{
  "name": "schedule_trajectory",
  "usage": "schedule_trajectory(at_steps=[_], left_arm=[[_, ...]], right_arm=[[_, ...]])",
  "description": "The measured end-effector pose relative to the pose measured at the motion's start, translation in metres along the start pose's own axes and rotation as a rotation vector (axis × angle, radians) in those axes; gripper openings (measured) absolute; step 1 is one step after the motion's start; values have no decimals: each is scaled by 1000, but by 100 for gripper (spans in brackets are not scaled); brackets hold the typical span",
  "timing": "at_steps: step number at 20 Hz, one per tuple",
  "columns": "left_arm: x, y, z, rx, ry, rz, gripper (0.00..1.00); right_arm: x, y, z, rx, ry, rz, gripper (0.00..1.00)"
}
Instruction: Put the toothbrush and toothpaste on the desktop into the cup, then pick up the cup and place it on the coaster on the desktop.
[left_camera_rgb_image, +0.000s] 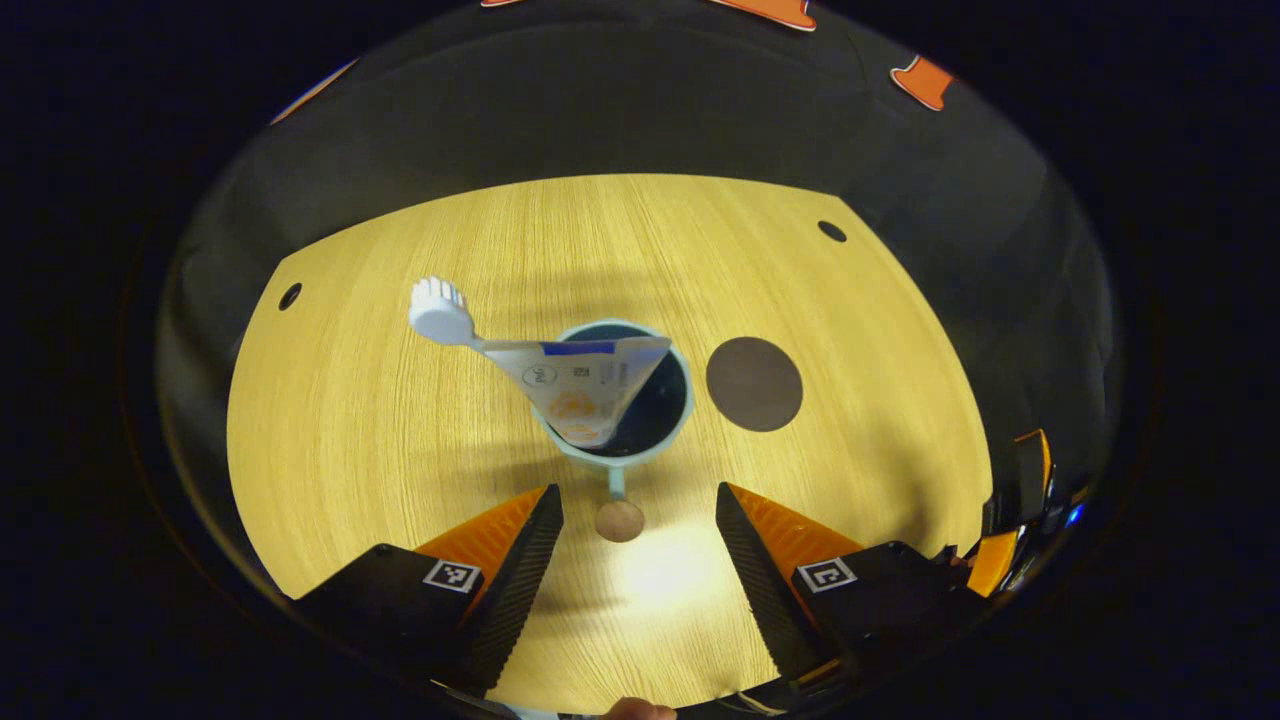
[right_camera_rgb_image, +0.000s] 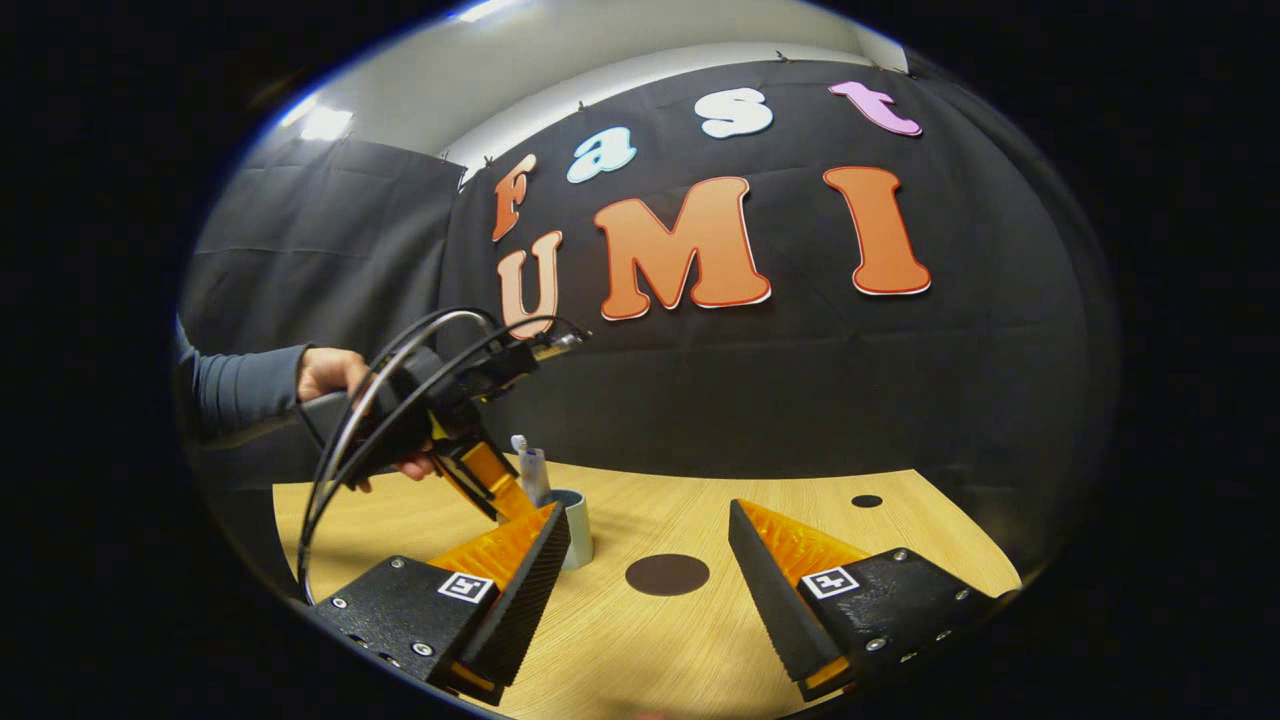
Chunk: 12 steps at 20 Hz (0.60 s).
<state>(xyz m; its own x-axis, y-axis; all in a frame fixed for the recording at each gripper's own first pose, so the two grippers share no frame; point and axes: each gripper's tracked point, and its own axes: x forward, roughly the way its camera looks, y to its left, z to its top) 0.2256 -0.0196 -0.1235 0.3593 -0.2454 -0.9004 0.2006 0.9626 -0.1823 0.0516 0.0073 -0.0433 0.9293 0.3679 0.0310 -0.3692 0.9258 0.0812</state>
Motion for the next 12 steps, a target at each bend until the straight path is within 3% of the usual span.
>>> schedule_trajectory(at_steps=[9, 11, 12], left_arm=[[36, 12, 7, -11, 149, 72, 98], [42, 16, 5, -19, 167, 88, 85], [43, 18, 6, -33, 175, 95, 74]], right_arm=[[-22, -6, -3, -9, 10, -15, 97], [-25, -9, -3, 2, 5, -22, 97], [-26, -11, -3, 7, 5, -26, 97]])
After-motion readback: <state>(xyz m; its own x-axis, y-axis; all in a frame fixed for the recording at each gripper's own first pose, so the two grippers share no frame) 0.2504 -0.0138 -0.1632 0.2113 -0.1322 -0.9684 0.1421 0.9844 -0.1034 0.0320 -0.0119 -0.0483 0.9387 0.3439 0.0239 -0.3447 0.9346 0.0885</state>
